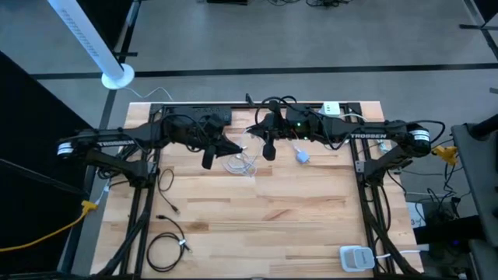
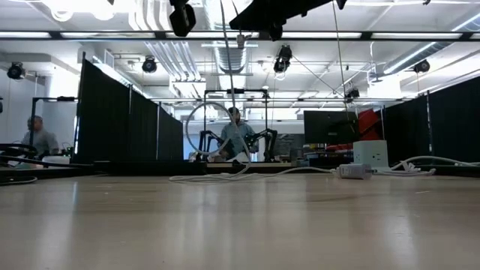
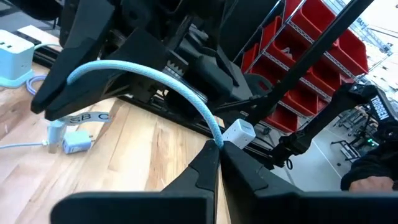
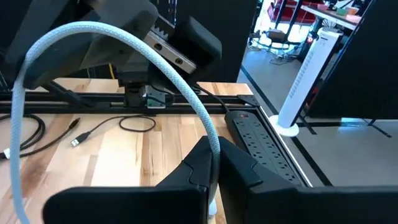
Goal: Insert USB
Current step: Insert the light blue charger cable into the black outlet extension
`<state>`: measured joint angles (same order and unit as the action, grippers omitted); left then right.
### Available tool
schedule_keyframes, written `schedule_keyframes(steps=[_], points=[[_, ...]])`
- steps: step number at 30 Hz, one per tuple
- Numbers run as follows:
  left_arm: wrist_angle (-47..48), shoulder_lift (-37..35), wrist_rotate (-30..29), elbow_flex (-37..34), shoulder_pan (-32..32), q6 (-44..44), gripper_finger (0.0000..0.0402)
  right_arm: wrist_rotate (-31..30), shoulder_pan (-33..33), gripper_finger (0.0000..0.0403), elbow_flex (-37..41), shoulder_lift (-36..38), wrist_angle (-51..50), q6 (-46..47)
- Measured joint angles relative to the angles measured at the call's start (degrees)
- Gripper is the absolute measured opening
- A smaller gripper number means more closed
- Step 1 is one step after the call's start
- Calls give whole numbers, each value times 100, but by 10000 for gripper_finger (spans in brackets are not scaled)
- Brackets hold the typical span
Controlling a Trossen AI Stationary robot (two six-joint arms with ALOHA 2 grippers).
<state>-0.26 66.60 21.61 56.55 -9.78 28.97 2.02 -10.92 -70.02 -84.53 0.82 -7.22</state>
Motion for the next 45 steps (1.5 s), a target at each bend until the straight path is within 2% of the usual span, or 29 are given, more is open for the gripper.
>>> schedule_keyframes(steps=[4, 10, 15, 19, 21, 24, 29, 34, 38, 45], points=[[113, -119, -15, 0, -3, -60, 14, 4, 2, 2, -2, 2, -24, 22], [858, -298, -317, 0, -14, -198, 37, -5, 0, 1, -2, 7, -22, 69], [1202, -438, -399, 0, -15, -348, 42, -7, 0, 1, -2, 9, -15, 129], [2015, -635, -1563, 0, -63, -145, 41, -7, 0, 1, -4, 9, 59, 127], [2525, -706, -1958, 0, -183, -81, 40, -6, -1, 1, -7, 9, 121, 129], [2885, -728, -2209, 0, -548, -50, 38, -6, -46, 0, -9, 1, 127, 150], [2949, -510, -2270, 0, -1732, -131, 36, -5, -154, 0, -9, -26, 126, 395], [3224, 23, -2566, 0, -2982, -878, 25, -5, -175, 0, -9, -12, 134, 636], [3417, 634, -2586, 0, -3732, -983, 23, -6, -140, 0, -9, 10, 138, 821], [2307, 1550, -3054, -397, -3908, -1049, 1, -5, -55, 0, -9, 13, 114, 1071]])
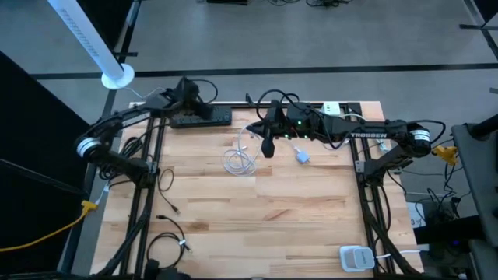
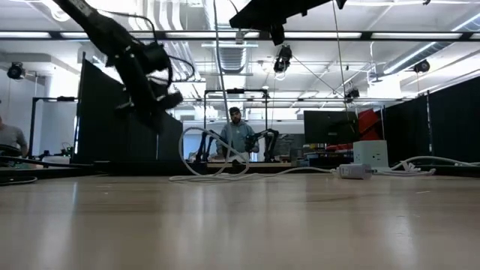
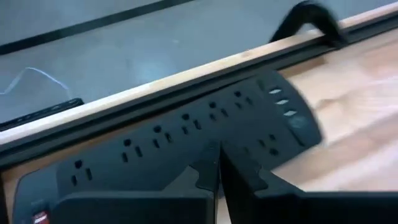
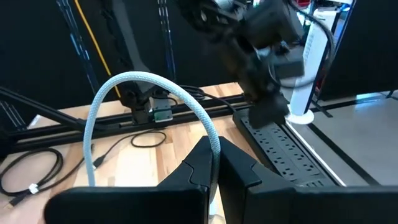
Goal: Insert USB
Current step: Insert the light blue charger cable into the black outlet extension
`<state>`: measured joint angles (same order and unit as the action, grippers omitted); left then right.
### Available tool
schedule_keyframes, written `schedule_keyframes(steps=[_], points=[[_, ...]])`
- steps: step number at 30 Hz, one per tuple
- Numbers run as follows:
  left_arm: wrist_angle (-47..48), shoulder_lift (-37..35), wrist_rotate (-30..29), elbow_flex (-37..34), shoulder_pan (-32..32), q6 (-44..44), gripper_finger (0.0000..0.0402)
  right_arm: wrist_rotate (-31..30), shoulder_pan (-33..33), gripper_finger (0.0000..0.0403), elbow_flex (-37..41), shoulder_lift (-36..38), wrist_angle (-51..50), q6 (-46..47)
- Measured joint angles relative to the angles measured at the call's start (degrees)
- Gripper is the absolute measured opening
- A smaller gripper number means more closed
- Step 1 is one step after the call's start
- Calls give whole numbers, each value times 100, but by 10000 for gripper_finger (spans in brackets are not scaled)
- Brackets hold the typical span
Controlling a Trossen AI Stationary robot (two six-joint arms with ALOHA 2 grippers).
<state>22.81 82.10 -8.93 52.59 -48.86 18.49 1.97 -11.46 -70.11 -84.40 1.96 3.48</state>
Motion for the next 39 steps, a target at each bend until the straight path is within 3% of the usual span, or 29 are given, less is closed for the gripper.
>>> schedule_keyframes(steps=[5, 15, 19, 24, 29, 31, 34, 39], points=[[-390, 504, -797, -320, 125, 83, 0, -4, 7, 0, 0, 4, -11, 187], [-1258, 758, -340, -1164, 512, 738, 0, 7, 11, 0, 0, 9, -28, 225], [-1405, 497, 12, -1405, 1120, 776, 0, 73, 20, 0, 0, 14, -48, 249], [-1403, 389, 36, -1467, 2043, 1052, 0, 109, 22, 0, 0, 17, -245, -32], [-1493, 405, -422, -1595, 2854, 1601, 0, -372, 181, 0, 26, 16, -659, -922], [-1501, 405, -549, -1642, 3099, 1749, 0, -304, 190, 0, 166, -4, -662, -1001], [-1511, 405, -728, -1682, 3405, 1805, 0, -161, 104, 0, 719, -16, -49, -875], [-1523, 405, -802, -1695, 3755, 1760, 0, 110, -102, 0, 1923, -158, 2212, -1142]])
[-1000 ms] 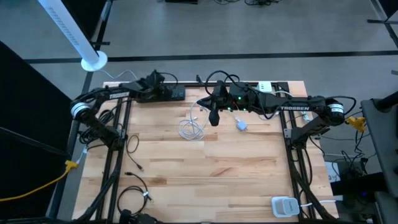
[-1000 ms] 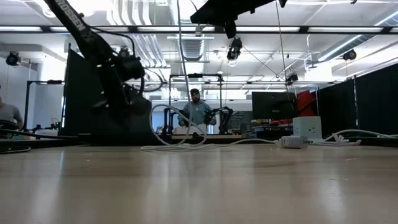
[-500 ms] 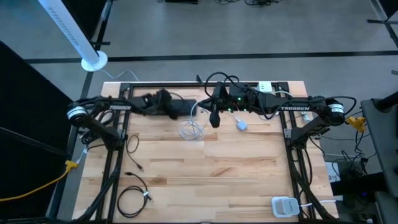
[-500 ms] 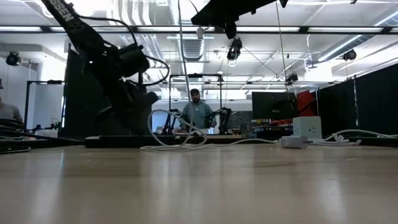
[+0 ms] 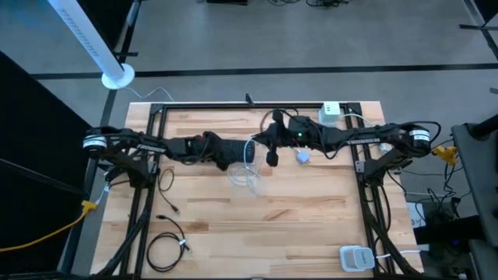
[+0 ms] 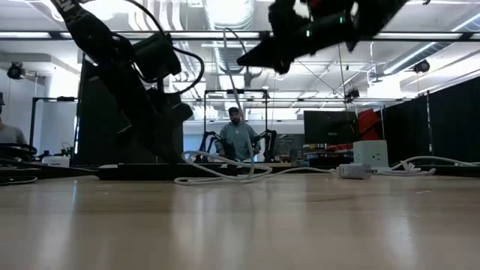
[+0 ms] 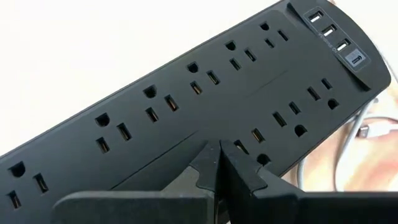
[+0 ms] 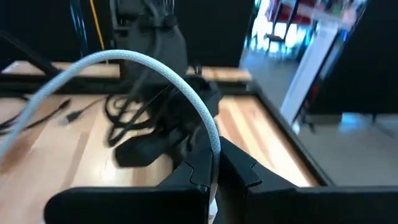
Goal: Insert USB
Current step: Insert the light blue charger cable into the black outlet extension
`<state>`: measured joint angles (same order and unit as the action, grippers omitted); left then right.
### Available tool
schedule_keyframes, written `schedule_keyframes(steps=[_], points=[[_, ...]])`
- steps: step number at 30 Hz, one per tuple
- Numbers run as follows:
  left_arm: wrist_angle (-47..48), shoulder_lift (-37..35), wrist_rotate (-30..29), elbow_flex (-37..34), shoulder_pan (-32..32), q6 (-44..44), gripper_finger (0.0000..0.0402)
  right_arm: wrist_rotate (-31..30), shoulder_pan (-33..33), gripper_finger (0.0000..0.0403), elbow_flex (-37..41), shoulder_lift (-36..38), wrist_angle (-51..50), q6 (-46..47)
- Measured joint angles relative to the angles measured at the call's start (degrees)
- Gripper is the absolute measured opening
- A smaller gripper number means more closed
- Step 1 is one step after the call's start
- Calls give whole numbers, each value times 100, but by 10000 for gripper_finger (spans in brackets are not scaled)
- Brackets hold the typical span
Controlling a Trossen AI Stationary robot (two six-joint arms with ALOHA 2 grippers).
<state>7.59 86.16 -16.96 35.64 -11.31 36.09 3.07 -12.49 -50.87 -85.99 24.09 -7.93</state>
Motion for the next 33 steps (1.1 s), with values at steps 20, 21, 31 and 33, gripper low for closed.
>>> schedule_keyframes(steps=[20, 21, 31, 33], points=[[-338, 15, 94, -20, 212, -257, 0, 126, -111, 0, -55, -2088, 1088, -192], [-340, 15, 94, -20, 212, -257, 0, 56, -118, 0, -48, -2087, 1103, -190], [-360, 15, 57, -22, 214, -277, 0, -153, -97, 0, 29, -2093, 1127, 154], [-362, 15, 53, -22, 214, -277, 0, -234, -61, 0, 43, -2095, 1136, 181]])
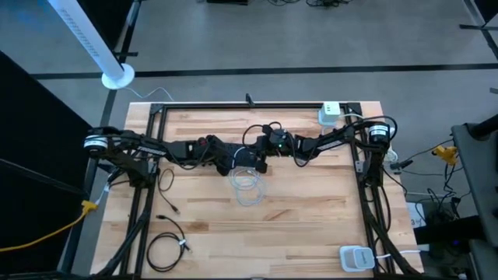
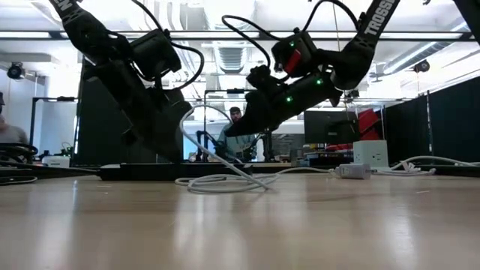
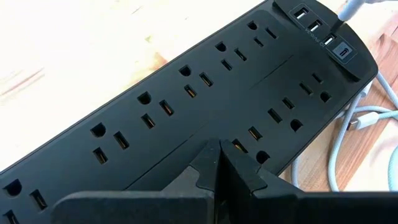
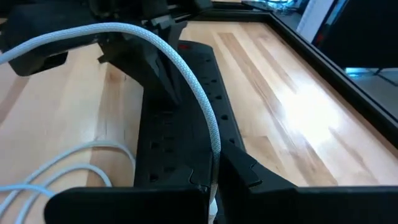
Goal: Insert USB
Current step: Insert the light blue charger cable into the black outlet extension
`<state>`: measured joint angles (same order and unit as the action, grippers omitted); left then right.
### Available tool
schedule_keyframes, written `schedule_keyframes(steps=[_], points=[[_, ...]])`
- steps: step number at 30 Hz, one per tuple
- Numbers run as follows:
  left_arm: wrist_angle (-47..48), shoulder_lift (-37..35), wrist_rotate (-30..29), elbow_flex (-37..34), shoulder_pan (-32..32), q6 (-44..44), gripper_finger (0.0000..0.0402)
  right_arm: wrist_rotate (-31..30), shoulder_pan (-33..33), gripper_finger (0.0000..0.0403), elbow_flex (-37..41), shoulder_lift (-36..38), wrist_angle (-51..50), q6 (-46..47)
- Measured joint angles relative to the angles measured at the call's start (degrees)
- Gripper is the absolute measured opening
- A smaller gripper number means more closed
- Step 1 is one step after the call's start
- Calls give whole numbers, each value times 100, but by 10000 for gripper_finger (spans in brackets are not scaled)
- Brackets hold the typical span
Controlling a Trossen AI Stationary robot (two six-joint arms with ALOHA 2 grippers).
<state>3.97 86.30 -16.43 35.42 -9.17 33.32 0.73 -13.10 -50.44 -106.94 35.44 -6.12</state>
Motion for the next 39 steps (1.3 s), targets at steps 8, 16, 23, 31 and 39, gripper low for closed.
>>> schedule_keyframes(steps=[8, 16, 23, 31, 39], points=[[-7, 0, -9, 0, 0, -114, 0, -288, 29, 0, 123, -4, 100, 12], [1, -92, -6, 34, -2, -334, 0, -51, 39, 0, 88, 398, 278, 14], [-91, -389, -28, 236, 1, -1024, 0, 323, -92, 0, 8, 1325, 250, 10], [-105, -706, 624, 786, -2, -1623, 0, 2519, -460, 0, -9, 1914, 201, 103], [-186, -1040, 2938, 1956, -92, -2206, 0, 4998, -730, 0, -628, 2059, 196, 131]])
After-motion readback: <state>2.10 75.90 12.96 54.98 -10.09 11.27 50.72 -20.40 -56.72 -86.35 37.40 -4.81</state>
